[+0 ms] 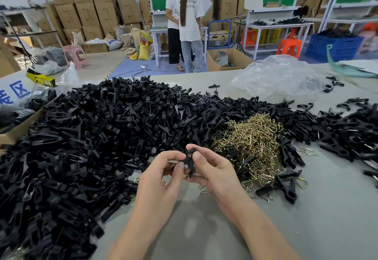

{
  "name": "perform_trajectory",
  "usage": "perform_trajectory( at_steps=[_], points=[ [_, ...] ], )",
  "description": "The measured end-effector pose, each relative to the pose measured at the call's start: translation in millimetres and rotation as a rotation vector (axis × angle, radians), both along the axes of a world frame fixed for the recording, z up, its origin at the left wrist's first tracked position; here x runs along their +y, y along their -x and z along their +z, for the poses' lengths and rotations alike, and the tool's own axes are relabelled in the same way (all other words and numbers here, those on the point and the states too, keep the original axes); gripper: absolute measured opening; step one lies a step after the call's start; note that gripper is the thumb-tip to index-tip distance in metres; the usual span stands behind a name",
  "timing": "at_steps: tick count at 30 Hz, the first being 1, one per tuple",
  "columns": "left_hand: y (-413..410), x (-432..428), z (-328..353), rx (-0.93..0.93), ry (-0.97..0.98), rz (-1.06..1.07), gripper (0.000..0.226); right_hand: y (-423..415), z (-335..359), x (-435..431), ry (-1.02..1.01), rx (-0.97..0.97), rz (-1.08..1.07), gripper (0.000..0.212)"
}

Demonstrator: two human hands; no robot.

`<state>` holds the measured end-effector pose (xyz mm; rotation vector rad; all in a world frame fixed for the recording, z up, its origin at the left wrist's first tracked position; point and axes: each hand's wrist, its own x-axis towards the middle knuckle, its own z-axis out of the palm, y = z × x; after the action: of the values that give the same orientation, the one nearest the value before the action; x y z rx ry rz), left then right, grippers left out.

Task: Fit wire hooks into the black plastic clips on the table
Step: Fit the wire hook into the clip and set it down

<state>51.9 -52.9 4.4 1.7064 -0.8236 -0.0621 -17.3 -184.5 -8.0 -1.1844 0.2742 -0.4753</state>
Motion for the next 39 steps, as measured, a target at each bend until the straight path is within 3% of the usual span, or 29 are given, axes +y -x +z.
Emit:
perform_trajectory(
  at_steps=[4,11,14,18,23,31,39],
  points=[
    [-1,1,2,0.023,-0.018,-0.004,0.029,-1,-2,1,-0.013,0.008,-0.006,0.028],
    [-9,1,4,0.324,0.08,0.007,0.037,-4,-5,-7,-0.236,-0.067,-0.042,0.04],
    [-9,1,5,0.362,0.09,-0.031,0.036,-4,-4,-7,-0.269,-0.066,-0.029,0.039],
    [-8,2,5,0.352,0.11,-0.035,0.03,-6,-5,-5,-0.214,-0.042,-0.021,0.027],
    [-7,0,8,0.425,0.096,-0.103,0.022,-6,-5,-4,-0.088,-0.008,-0.031,0.029],
    [-4,-3,0,0.182,-0.023,-0.062,0.033,-6,-6,-6,-0.068,-0.047,-0.041,0.032],
    [-6,0,-5,0.11,-0.014,-0.031,0.033,-5,-8,-6,-0.041,-0.07,-0.035,0.03]
  ],
)
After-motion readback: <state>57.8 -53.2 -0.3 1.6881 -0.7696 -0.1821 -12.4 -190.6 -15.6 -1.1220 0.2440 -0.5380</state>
